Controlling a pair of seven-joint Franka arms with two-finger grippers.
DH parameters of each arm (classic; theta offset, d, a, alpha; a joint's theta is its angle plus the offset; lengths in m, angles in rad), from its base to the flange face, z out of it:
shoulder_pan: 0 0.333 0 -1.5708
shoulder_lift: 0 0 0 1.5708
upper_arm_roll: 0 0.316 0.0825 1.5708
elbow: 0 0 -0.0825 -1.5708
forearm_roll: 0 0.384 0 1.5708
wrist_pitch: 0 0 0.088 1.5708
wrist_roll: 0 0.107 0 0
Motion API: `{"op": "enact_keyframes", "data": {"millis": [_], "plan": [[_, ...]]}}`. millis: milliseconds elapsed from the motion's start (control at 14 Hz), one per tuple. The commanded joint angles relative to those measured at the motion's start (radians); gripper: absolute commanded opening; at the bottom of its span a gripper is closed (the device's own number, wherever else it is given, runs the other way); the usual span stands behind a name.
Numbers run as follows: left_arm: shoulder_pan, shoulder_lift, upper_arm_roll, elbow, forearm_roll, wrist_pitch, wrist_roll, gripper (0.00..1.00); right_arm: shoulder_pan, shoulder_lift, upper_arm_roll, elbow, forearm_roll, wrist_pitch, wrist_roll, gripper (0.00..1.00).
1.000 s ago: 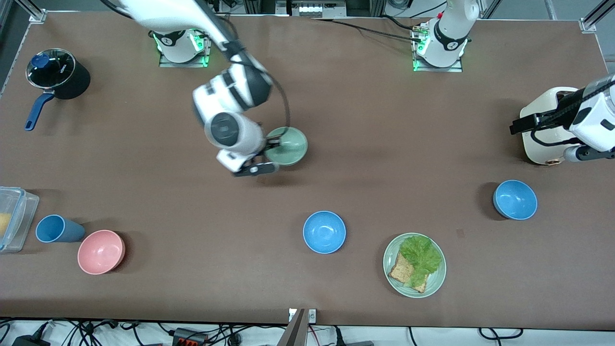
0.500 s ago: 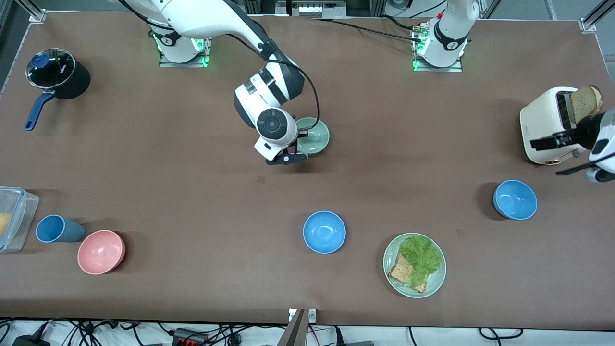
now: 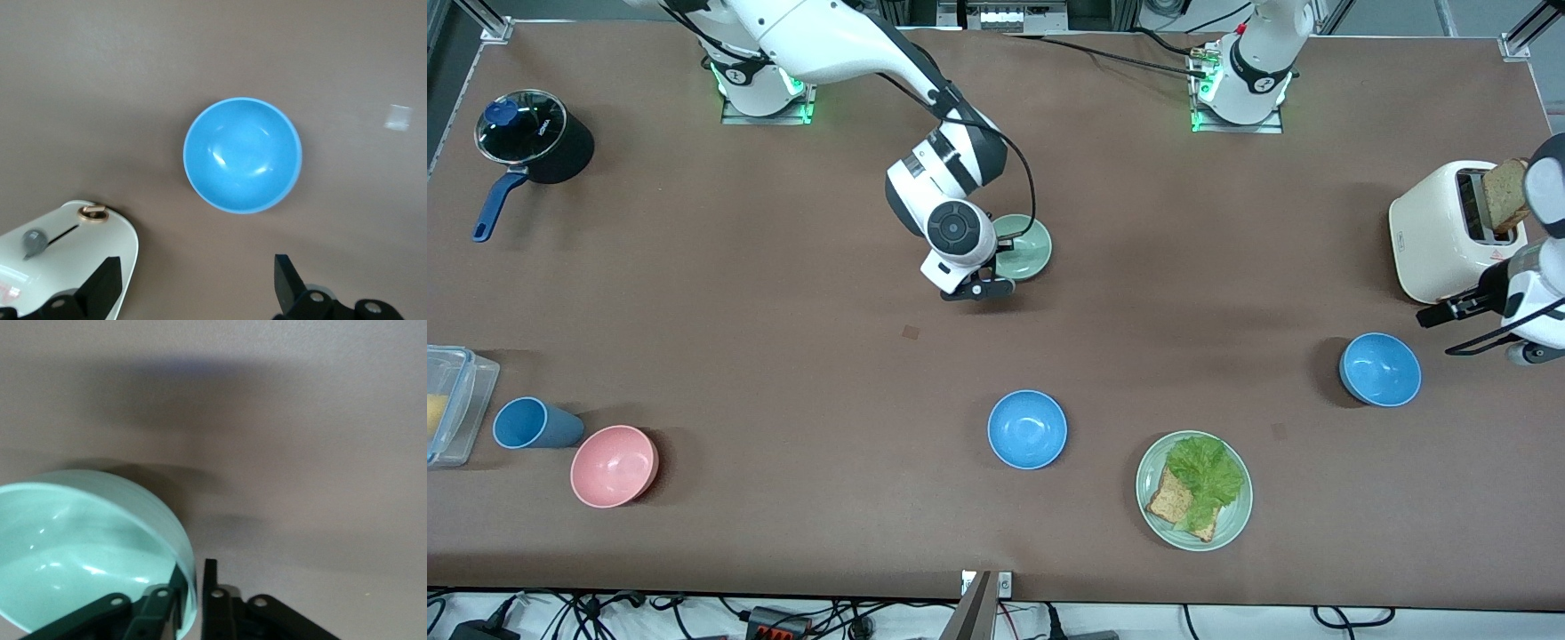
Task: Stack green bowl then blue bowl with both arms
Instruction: 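Slide the green bowl to mid-table while the left gripper reaches the blue bowl, then release the green bowl while the left gripper grasps the blue bowl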
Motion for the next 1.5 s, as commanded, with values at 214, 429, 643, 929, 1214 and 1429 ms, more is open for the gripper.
{"op": "enact_keyframes", "data": {"millis": [214, 429, 643, 929, 1214, 1429], "plan": [[0.078, 0.159, -0.015, -0.023, 0.016, 0.218, 0.09, 1.0, -0.037, -0.152, -0.086, 0.104, 0.03, -0.139, -0.002, 1.0], [0.088, 0.238, -0.015, -0.006, 0.018, 0.303, 0.093, 1.0, -0.042, -0.205, -0.194, 0.198, -0.051, -0.269, -0.019, 1.0], [0.085, 0.282, -0.015, 0.028, 0.018, 0.309, 0.111, 0.94, -0.057, -0.217, -0.309, 0.302, -0.076, -0.372, -0.034, 1.0], [0.084, 0.285, -0.018, 0.028, 0.018, 0.309, 0.115, 0.42, -0.065, -0.251, -0.439, 0.325, -0.065, -0.385, -0.056, 1.0], [0.085, 0.32, -0.017, 0.059, 0.018, 0.311, 0.131, 0.36, -0.066, -0.269, -0.536, 0.325, -0.073, -0.396, -0.083, 1.0], [0.085, 0.322, -0.018, 0.062, 0.016, 0.309, 0.191, 0.16, -0.162, -0.286, -0.547, 0.324, -0.071, -0.417, -0.174, 1.0]]}}
